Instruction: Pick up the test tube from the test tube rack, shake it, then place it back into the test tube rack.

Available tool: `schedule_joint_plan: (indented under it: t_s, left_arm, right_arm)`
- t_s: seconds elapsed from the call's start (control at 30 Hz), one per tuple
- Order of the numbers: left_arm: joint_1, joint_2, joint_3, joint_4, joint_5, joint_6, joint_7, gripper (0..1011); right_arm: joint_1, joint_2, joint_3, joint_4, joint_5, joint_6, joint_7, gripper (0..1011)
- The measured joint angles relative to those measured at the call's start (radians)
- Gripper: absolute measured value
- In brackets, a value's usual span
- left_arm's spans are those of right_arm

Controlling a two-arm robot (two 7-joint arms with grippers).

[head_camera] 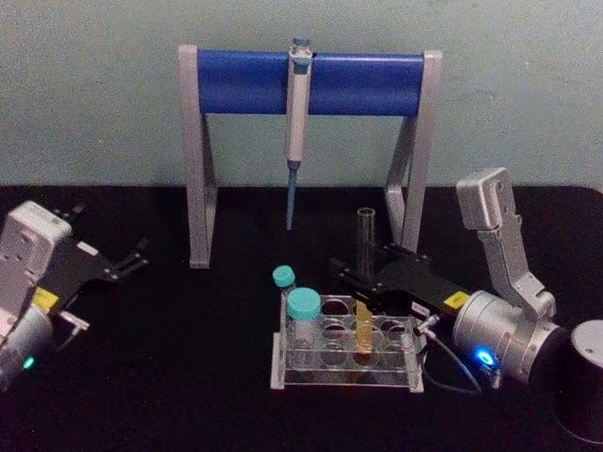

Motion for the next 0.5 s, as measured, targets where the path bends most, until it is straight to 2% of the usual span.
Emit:
schedule_joint_plan:
  t_s: [0.1, 0.2, 0.4, 0.5]
  left_arm:
    - [0.0, 0.0, 0.0, 0.0, 0.0, 0.0, 0.0, 1010]
    - [0.0, 0.0, 0.0, 0.0, 0.0, 0.0, 0.0, 1010]
    - [0.0, 0.0, 0.0, 0.0, 0.0, 0.0, 0.0, 1010]
    - [0.0, 0.0, 0.0, 0.0, 0.0, 0.0, 0.0, 1010]
  right_arm:
    - [0.0, 0.0, 0.0, 0.0, 0.0, 0.0, 0.0, 567]
    - [-0.001, 0.001, 0.0, -0.001, 0.0, 0.0, 0.0, 504]
    - [-0.001, 0.001, 0.0, -0.001, 0.0, -0.001, 0.0, 278]
    - [-0.001, 0.001, 0.0, -0.001, 0.0, -0.001, 0.0, 229]
